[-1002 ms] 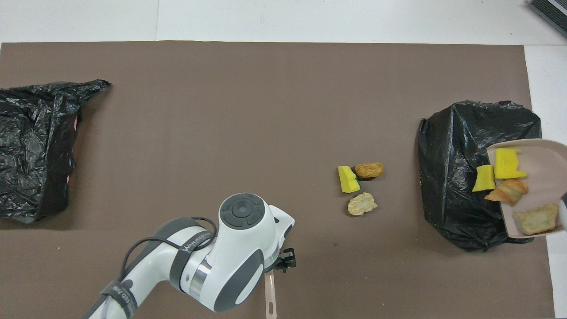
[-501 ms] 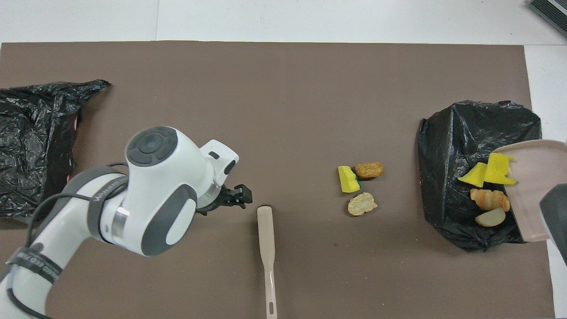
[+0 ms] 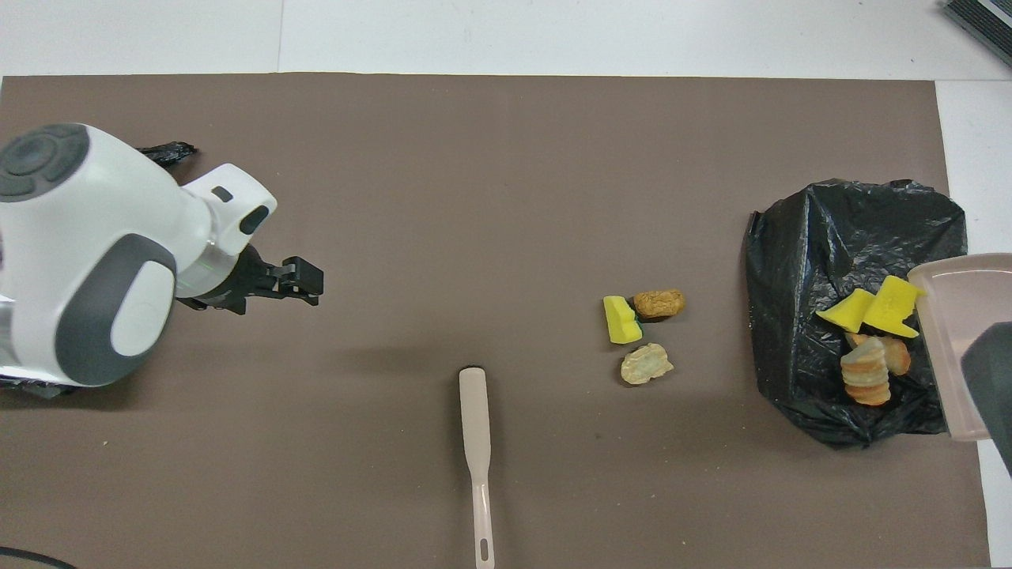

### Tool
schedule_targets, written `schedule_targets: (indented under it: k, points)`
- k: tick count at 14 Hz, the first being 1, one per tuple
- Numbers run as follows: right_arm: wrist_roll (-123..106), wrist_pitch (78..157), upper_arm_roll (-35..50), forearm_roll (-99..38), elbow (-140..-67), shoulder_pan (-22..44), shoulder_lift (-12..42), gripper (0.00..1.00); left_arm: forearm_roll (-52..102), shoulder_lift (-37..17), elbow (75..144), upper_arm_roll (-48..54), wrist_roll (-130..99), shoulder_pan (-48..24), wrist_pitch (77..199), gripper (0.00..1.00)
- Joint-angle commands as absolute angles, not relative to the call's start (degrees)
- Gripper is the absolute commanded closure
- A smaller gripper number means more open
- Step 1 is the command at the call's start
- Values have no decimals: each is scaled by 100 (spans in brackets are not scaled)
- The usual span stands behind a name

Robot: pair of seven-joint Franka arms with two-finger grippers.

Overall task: Sweep and dump trash in bin
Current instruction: 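Tip the dustpan over the bag while the left gripper sets the brush down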

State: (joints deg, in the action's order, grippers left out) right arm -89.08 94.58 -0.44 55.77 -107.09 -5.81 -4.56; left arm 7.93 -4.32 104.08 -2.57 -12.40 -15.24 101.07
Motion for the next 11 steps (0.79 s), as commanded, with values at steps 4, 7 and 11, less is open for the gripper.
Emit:
schedule_targets:
  k: [4, 7, 11]
  points:
    - [-8957, 8185, 96, 4706, -10240, -519, -843, 100, 677, -439, 9388, -202, 23, -398, 9125, 0]
    - [-8317, 7736, 543, 3994, -10230, -466, -1028, 100, 651, -483, 8922, -202, 44, -167, 8877, 0]
    - [-6054, 7707, 887, 1764, -10371, -448, -1230, 100, 97, -449, 8482, -150, 105, -237, 8947, 0]
